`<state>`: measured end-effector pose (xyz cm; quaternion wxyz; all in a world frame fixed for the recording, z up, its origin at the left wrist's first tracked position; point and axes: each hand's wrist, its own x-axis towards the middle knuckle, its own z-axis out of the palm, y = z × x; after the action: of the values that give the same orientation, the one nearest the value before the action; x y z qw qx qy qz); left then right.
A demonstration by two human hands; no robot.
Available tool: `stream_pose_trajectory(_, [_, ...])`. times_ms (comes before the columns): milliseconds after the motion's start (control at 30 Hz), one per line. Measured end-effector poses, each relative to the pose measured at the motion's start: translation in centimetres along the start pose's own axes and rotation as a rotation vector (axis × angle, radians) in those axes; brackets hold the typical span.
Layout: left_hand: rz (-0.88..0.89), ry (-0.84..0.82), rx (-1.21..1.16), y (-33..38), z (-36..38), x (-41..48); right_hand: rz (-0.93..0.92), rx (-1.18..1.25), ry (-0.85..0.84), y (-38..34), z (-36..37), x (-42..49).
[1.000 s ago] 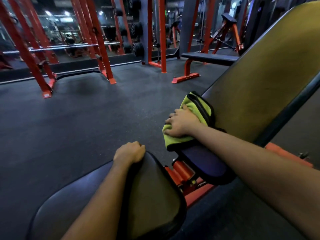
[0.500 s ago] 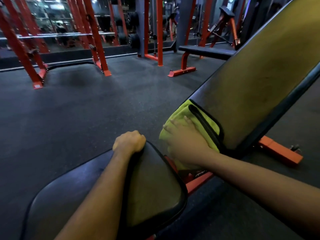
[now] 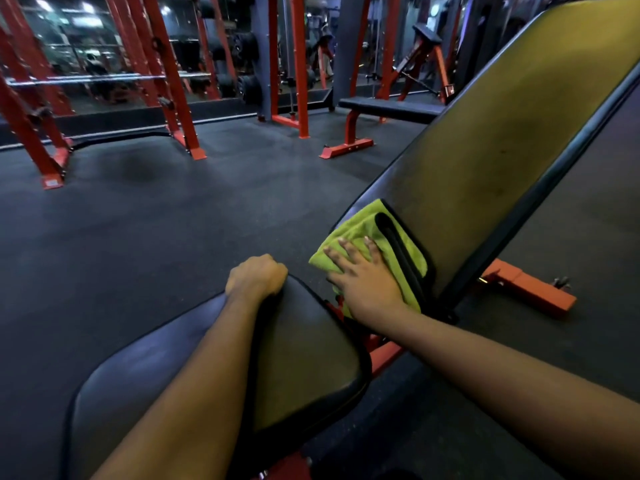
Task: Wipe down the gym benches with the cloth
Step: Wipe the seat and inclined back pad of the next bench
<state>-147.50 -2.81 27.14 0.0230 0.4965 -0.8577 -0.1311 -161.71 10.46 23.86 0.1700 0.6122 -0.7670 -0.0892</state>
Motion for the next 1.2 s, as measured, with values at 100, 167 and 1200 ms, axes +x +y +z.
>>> stream_pose_trajectory(100, [0.019, -0.008, -0.004, -0.1, -0.2, -0.2, 0.068, 0.038, 0.103, 0.1, 0.7, -3.5])
stream_pose_trajectory(167, [0.037, -0.009, -0.013, -0.2, -0.2, -0.3, 0.144, 0.054, 0.226, 0.1, 0.8, -5.7])
stream_pose_trajectory(1200, [0.066, -0.011, -0.039, -0.3, -0.2, -0.4, 0.851, 0.206, 0.328, 5.3, -3.2, -3.4])
